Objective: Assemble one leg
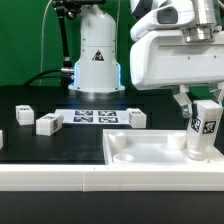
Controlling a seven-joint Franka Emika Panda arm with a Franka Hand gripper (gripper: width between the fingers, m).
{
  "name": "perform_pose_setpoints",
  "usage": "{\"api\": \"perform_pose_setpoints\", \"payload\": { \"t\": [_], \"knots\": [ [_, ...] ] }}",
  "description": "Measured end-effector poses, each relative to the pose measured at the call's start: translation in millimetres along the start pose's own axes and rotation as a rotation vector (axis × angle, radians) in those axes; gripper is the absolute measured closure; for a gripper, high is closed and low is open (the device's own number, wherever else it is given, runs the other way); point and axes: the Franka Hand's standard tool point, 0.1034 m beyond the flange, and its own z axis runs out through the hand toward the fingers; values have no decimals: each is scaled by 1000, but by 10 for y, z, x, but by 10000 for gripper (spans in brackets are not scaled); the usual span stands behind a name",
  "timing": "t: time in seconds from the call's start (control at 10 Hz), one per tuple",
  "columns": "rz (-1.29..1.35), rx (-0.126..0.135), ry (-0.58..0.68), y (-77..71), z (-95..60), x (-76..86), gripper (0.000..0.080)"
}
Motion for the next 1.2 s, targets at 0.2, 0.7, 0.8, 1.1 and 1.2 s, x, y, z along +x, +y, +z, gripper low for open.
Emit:
{"api": "perform_pose_setpoints", "payload": {
  "t": [0.2, 0.7, 0.8, 1.1, 1.2],
  "knots": [
    [-3, 1, 0, -21, 10, -25, 508],
    [-11, -14, 91, -55, 64, -219, 508],
    [-12, -13, 86, -52, 65, -212, 425],
    [-17, -13, 86, -54, 65, -212, 194],
    [-18, -13, 86, -54, 65, -211, 158]
  ]
}}
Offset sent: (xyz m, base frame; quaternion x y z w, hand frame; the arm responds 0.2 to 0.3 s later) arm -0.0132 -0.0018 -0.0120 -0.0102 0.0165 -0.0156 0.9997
